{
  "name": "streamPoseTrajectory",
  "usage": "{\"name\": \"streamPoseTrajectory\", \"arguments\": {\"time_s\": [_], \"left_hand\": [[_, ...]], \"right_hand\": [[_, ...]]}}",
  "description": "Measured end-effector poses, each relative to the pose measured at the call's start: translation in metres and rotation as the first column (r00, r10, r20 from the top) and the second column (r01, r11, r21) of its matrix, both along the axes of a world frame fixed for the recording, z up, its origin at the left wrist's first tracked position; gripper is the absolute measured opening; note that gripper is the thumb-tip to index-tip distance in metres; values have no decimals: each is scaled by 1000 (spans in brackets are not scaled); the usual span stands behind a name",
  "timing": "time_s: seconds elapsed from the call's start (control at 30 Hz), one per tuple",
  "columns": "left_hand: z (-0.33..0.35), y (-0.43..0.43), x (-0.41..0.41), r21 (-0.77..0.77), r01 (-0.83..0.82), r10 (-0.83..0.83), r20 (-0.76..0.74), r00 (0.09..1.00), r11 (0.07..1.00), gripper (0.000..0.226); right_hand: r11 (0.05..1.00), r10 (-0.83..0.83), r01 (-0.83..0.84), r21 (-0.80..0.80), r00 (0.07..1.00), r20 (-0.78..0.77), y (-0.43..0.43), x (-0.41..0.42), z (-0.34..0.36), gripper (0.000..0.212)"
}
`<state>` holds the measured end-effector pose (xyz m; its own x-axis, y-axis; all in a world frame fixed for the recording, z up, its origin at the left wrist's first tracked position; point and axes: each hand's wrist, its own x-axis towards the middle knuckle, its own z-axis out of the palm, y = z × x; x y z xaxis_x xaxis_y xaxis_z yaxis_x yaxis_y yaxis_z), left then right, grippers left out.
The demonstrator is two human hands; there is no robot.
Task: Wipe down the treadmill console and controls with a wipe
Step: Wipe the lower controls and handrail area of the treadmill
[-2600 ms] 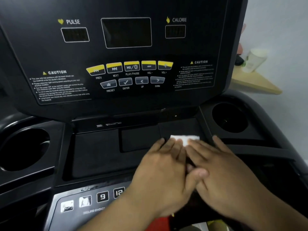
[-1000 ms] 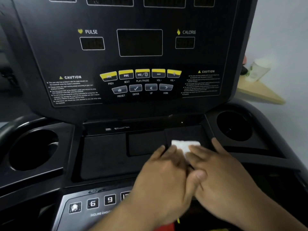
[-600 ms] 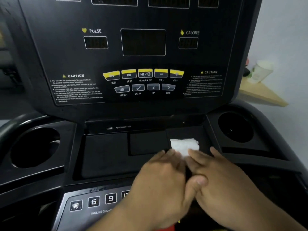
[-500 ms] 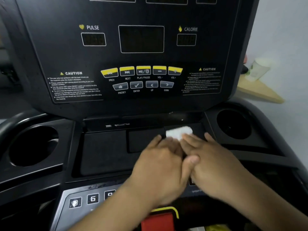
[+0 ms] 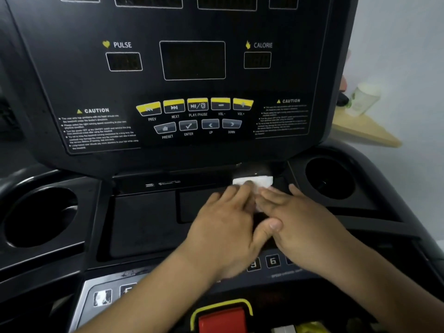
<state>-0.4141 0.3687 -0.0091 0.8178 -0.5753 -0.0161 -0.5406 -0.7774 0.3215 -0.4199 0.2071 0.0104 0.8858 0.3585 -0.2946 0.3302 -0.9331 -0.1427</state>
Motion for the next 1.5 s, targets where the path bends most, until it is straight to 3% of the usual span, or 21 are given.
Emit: {"name": "streamPoseTrajectory", "arguments": {"time_s": [0.13, 0.23, 0.37, 0.47, 0.57, 0.67, 0.77, 0.9, 1.0, 1.1, 1.2, 1.23, 1.3, 1.37, 1.43, 1.5], "left_hand": [[-3, 10, -19, -44, 39, -42, -56, 998, 998, 77], [-1, 16, 4, -121, 91, -99, -64, 993, 988, 47], [-2, 24, 24, -307, 105, -140, -92, 986, 946, 22], [-7, 23, 26, -308, 78, -112, -94, 989, 948, 25], [-5, 18, 25, -191, 166, -175, -33, 984, 968, 14], [0, 18, 28, -85, 235, -236, -2, 972, 968, 11], [2, 18, 29, -71, 240, -243, -29, 970, 968, 21], [2, 20, 29, -99, 204, -205, -6, 979, 974, 25], [1, 15, 30, -91, 170, -165, 60, 984, 981, 16], [3, 9, 27, -149, 55, -39, 113, 993, 987, 14], [5, 8, 29, -268, -53, 57, 7, 998, 962, 11], [5, 7, 30, -299, -77, 72, -28, 997, 951, 9], [4, 5, 30, -361, -126, 112, -58, 992, 924, 13], [1, 3, 28, -320, -152, 155, -17, 988, 935, 23], [-1, 3, 25, -195, -127, 153, 124, 980, 973, 27], [3, 4, 23, -106, -23, 50, 263, 963, 994, 15]], "right_hand": [[989, 11, -20, 146, 998, 66, -11, -21, -4, 47], [976, -46, 12, 220, 988, 148, -18, -6, -2, 26], [987, -19, -16, 163, 977, 213, -15, 9, -8, 18], [979, -33, -9, 203, 979, 203, -16, 16, -10, 13], [956, -59, 24, 293, 992, 112, -23, 17, -5, 4], [972, -31, 4, 236, 993, 115, -23, 16, -6, 15], [978, -50, 18, 206, 987, 153, -16, 17, -9, 7], [928, -159, 128, 350, 986, 59, -19, 21, -5, 8], [894, -198, 161, 417, 979, 45, -23, 22, -4, 4], [867, -223, 150, 475, 970, 101, -24, 14, -6, 30], [841, -229, 143, 522, 968, 104, -23, 4, -3, 65], [849, -240, 157, 504, 965, 105, -22, 4, -3, 68], [866, -281, 170, 471, 943, 177, -19, 8, -4, 50], [861, -327, 198, 469, 921, 211, -15, 15, -5, 35], [895, -319, 222, 386, 924, 209, -11, 21, -7, 36], [943, -286, 220, 249, 920, 267, -8, 22, -6, 40]]}}
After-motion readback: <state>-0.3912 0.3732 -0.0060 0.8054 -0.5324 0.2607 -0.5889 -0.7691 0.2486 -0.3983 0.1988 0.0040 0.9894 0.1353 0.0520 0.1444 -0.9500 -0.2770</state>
